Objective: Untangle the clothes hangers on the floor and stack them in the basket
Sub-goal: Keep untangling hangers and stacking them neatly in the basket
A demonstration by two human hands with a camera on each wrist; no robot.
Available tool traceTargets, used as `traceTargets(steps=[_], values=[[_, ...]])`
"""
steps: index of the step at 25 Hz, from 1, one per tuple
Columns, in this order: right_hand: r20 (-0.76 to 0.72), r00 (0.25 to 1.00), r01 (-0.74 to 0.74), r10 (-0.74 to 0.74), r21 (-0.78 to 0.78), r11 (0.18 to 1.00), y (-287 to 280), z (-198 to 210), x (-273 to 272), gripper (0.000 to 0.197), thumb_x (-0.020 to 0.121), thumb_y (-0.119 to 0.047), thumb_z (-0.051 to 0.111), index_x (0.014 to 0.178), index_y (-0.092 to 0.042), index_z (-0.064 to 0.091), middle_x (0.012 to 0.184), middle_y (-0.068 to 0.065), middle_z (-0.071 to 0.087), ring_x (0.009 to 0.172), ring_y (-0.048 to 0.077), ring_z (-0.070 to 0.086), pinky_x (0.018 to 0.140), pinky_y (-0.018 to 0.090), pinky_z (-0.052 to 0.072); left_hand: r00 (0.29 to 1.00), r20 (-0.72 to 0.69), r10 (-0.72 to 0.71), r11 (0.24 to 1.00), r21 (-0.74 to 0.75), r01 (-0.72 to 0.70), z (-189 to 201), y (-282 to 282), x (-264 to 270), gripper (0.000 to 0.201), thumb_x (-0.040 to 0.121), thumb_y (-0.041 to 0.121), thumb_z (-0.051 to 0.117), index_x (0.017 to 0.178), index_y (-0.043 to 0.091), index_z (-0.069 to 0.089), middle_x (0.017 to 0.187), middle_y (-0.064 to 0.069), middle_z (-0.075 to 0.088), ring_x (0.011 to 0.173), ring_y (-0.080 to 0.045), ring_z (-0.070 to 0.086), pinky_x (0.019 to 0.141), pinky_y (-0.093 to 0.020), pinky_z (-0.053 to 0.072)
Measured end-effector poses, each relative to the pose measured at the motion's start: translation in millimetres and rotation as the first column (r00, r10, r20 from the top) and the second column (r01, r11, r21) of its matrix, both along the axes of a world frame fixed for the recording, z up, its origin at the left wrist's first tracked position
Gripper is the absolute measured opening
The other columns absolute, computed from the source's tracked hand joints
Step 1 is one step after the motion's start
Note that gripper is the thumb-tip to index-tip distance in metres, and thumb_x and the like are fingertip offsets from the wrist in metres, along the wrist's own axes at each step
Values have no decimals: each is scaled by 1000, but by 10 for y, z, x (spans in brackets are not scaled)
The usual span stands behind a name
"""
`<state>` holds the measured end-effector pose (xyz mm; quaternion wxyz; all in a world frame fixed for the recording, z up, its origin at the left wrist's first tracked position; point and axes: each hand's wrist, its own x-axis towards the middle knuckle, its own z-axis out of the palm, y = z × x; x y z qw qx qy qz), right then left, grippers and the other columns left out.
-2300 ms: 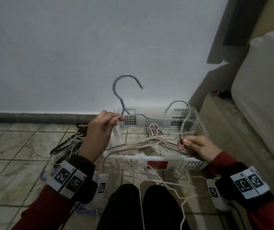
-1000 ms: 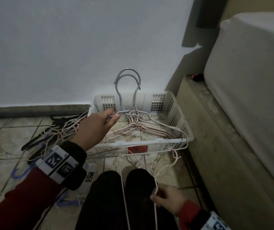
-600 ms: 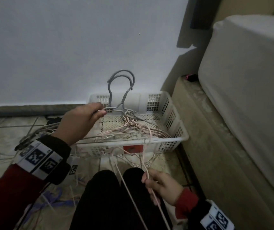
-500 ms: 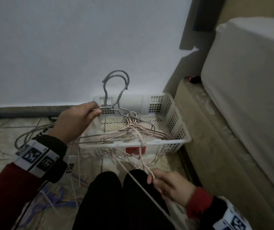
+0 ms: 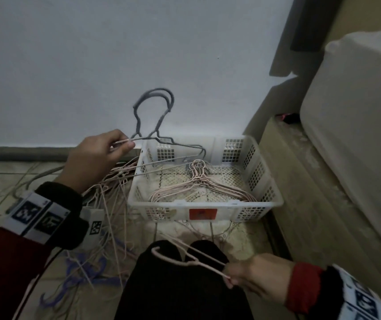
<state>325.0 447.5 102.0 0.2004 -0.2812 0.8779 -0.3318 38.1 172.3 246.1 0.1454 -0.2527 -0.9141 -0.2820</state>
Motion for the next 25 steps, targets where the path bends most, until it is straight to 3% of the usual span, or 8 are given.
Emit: traceTargets(steps=[2, 5, 8, 11, 14, 20, 23, 25], values=[[8, 995, 104, -104, -4, 995, -526, -210, 369, 24, 94, -39, 31, 86, -25, 48, 58, -7, 43, 46, 2, 44, 52, 17, 38, 995, 9, -96, 995, -26, 97, -80, 26, 60, 38, 82, 56, 48, 82, 20, 59, 70, 1, 53, 69, -17, 51, 65, -28, 35], [-1, 980, 199, -200, -59, 978, -302, 722, -578, 32, 93, -43, 25, 87, -22, 49, 57, -5, 43, 43, -3, 39, 48, 14, 37, 909, 196, -367, 924, -39, 381, -250, 104, 180, 49, 70, 79, 31, 73, 33, 48, 65, 11, 53, 62, 3, 52, 60, -25, 39], [57, 980, 196, -188, -186, 963, -475, 1049, -1052, 26, 90, -40, 32, 85, -24, 52, 58, 0, 45, 45, 13, 45, 49, 24, 41, 771, 413, -485, 828, -66, 556, -432, 176, 309, 45, 68, 81, 29, 72, 40, 46, 64, 12, 56, 63, 0, 56, 63, -19, 43], [124, 978, 199, -169, -285, 938, -295, 961, -1171, 16, 89, -37, 43, 80, -29, 54, 59, 1, 51, 51, 9, 46, 52, 15, 39, 642, 554, -530, 796, 65, 602, -555, 198, 422, 37, 73, 72, 37, 70, 37, 49, 57, 10, 56, 47, -2, 50, 55, -20, 43], [203, 932, 361, -302, -409, 838, -116, 995, -1310, 12, 87, -27, 49, 86, -24, 60, 55, -6, 61, 43, 3, 53, 40, 13, 39, 500, 672, -547, 815, 291, 500, -558, 190, 508, 57, 61, 85, 40, 61, 30, 56, 49, 9, 51, 40, 0, 38, 43, -11, 33], [93, 837, 461, -540, -650, 604, 179, 1190, -1437, 42, 71, -62, 58, 85, -23, 65, 62, -5, 64, 47, 8, 57, 38, 18, 42, 598, 661, -453, 847, 111, 519, -521, 217, 479, 36, 92, 37, 35, 61, 22, 46, 48, 15, 53, 44, 0, 43, 47, -8, 34], [15, 827, 471, -562, -566, 677, 208, 1124, -1453, 42, 68, -63, 59, 94, -30, 62, 82, -9, 68, 70, 2, 63, 55, 17, 50, 688, 584, -430, 870, 65, 489, -464, 195, 415, 40, 98, 28, 36, 59, 24, 46, 48, 18, 54, 44, 2, 46, 48, -8, 34], [-15, 854, 479, -521, -369, 796, 209, 985, -1466, 61, 61, -67, 58, 112, -35, 51, 117, -5, 59, 103, 2, 58, 85, 20, 47, 689, 574, -442, 889, 177, 423, -414, 193, 365, 46, 91, 49, 35, 57, 23, 52, 47, 12, 53, 39, 1, 43, 44, -10, 32]])
